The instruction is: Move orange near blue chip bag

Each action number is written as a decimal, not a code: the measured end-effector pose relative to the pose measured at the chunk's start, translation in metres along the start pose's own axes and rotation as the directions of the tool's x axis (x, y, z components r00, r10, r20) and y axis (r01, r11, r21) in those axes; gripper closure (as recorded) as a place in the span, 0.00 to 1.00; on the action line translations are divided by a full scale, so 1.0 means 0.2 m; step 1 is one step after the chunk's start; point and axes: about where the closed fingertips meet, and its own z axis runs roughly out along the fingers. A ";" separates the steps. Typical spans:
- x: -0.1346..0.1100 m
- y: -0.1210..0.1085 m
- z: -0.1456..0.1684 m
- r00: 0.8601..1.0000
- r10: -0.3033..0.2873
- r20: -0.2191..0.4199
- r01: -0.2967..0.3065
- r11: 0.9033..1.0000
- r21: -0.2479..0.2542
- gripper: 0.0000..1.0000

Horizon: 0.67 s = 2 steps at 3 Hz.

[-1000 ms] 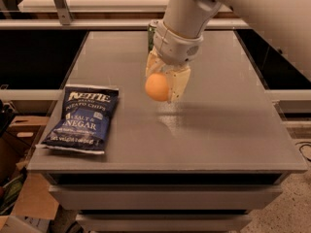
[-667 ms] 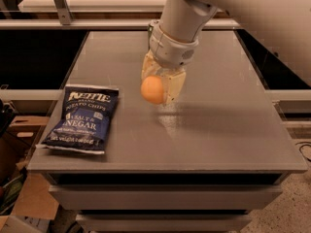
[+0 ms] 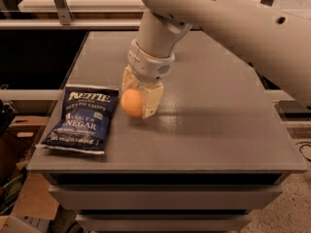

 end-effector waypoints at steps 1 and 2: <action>-0.06 -0.03 0.08 0.999 0.045 0.011 -0.045 0.999 -0.003 1.00; -0.11 -0.06 0.12 0.994 0.104 0.013 -0.104 0.995 0.010 1.00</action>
Offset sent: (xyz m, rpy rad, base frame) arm -0.0032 0.0462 -0.0203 0.0270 0.0510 -0.1812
